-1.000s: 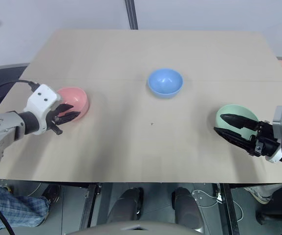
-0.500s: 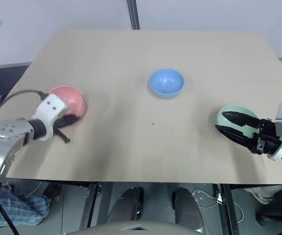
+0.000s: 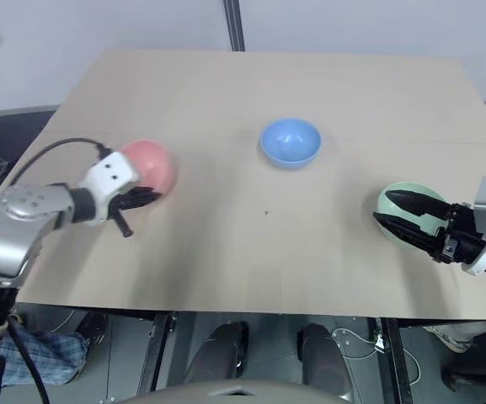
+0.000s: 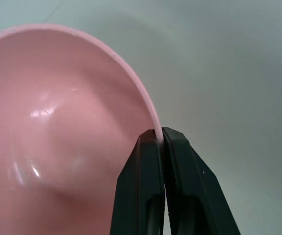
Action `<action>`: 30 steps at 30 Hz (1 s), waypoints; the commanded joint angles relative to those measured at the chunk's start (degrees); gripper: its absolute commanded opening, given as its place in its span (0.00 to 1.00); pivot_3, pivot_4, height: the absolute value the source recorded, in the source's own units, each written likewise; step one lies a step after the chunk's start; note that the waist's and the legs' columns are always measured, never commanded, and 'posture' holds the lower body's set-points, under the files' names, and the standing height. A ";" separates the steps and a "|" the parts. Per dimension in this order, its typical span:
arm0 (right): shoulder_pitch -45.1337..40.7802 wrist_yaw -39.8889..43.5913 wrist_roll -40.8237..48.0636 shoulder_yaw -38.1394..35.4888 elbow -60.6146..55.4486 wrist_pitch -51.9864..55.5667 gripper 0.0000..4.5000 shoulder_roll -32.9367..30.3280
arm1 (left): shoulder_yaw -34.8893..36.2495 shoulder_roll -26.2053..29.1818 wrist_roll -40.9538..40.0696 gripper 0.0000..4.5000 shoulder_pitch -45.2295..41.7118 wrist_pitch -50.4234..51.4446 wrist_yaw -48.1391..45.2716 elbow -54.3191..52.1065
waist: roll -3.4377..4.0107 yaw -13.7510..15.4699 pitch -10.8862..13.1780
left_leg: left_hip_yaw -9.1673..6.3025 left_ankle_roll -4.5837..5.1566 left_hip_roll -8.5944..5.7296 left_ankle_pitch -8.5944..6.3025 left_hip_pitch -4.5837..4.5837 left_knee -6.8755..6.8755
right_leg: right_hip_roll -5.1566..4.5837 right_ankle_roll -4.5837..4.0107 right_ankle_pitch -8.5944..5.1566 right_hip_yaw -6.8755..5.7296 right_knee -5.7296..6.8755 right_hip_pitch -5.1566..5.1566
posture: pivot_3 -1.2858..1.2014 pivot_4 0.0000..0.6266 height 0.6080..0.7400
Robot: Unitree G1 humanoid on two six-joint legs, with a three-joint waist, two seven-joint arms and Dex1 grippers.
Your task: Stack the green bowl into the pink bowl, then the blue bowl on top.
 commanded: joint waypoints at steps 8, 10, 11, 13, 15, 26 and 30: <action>-1.83 -0.60 0.84 -0.87 -1.24 0.33 0.45 -0.84 | -15.92 -3.09 6.89 0.01 -17.05 -35.68 -27.82 8.89 | -0.01 -0.74 0.01 | 0.02 0.00 0.02 0.00 -0.01 -0.01 | 0.05 0.00 0.00 0.02 -0.01 -0.02 | 0.52 0.24 1.00; -1.68 -0.76 1.07 -1.01 -1.66 0.47 0.45 -0.73 | -17.38 -4.80 4.33 0.01 -18.68 -39.42 -33.73 9.69 | -0.01 -0.80 0.01 | 0.03 0.00 0.01 0.00 -0.02 -0.01 | 0.05 0.00 0.00 0.02 -0.01 -0.02 | 0.52 0.24 1.00; -1.52 -0.87 1.11 -1.04 -1.92 0.49 0.45 -0.66 | -18.07 -6.25 4.27 0.01 -19.96 -42.18 -35.33 11.06 | -0.01 -0.84 0.01 | 0.03 0.00 0.01 0.00 -0.04 -0.01 | 0.05 0.00 0.00 0.02 -0.01 -0.02 | 0.52 0.24 1.00; -1.30 -1.23 1.13 -0.97 -2.37 0.49 0.45 -0.52 | -19.25 -9.64 5.98 0.01 -22.92 -47.34 -35.99 14.90 | -0.02 -0.81 0.02 | 0.01 0.01 0.01 0.00 -0.04 0.01 | 0.06 0.00 0.00 0.02 0.00 -0.02 | 0.52 0.24 1.00; -1.25 -1.85 1.32 -0.81 -2.88 0.61 0.45 -0.36 | -20.18 -12.42 6.79 0.01 -25.35 -50.69 -36.70 17.84 | -0.03 -0.75 0.03 | -0.01 0.01 0.01 0.00 -0.05 0.04 | 0.07 0.00 0.00 0.01 0.02 -0.02 | 0.52 0.24 1.00; -0.87 -2.59 1.76 -0.96 -3.04 0.88 0.45 -0.49 | -23.77 -13.77 7.51 0.42 -30.58 -57.87 -37.46 25.87 | -0.03 -1.01 0.02 | -0.04 0.01 0.01 0.00 -0.05 0.12 | 0.11 0.01 0.00 0.02 0.05 0.00 | 0.52 0.24 1.00; -1.52 -2.37 1.58 -0.34 -2.33 0.80 0.45 -0.56 | -22.49 -13.32 6.97 0.80 -29.90 -58.39 -37.40 24.85 | -0.03 -1.03 0.02 | -0.05 0.01 0.02 0.00 -0.04 0.12 | 0.12 0.01 0.00 0.02 0.06 -0.01 | 0.52 0.24 1.00</action>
